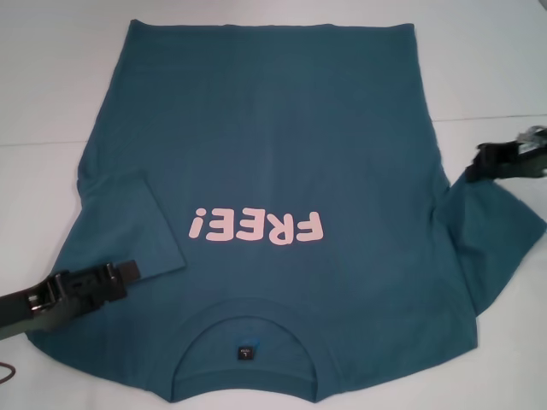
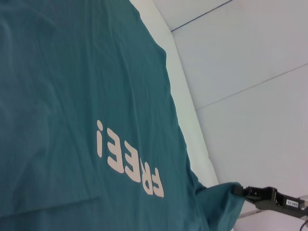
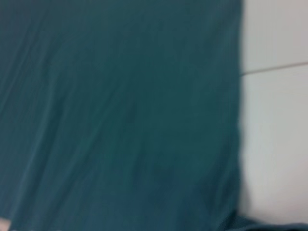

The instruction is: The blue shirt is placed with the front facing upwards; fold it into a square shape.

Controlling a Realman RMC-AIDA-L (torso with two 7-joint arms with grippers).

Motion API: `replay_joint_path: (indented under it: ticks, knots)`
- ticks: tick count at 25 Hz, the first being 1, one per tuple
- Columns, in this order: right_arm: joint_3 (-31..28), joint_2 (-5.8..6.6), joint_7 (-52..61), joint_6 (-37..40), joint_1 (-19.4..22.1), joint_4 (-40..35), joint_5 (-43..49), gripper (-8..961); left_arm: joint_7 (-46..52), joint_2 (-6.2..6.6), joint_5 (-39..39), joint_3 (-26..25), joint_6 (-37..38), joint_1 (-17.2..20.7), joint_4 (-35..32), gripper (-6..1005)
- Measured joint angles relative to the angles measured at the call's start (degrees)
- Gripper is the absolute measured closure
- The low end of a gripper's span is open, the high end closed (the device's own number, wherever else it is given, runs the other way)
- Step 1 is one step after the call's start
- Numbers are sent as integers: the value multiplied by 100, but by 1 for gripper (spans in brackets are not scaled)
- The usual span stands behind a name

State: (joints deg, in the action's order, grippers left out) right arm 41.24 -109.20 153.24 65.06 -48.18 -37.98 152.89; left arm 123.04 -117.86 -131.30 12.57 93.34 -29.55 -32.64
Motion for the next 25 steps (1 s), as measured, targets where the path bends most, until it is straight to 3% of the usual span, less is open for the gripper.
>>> replay_joint_path:
  ticks: [10,25]
  knots:
    - [382,-177,153,532,-423,-70,208,938,54,7,0,-27,-60,7,-14,369]
    - [412,-295,356,531,-600,-19,71,938,135,9,55,-244,-227,26,6,369]
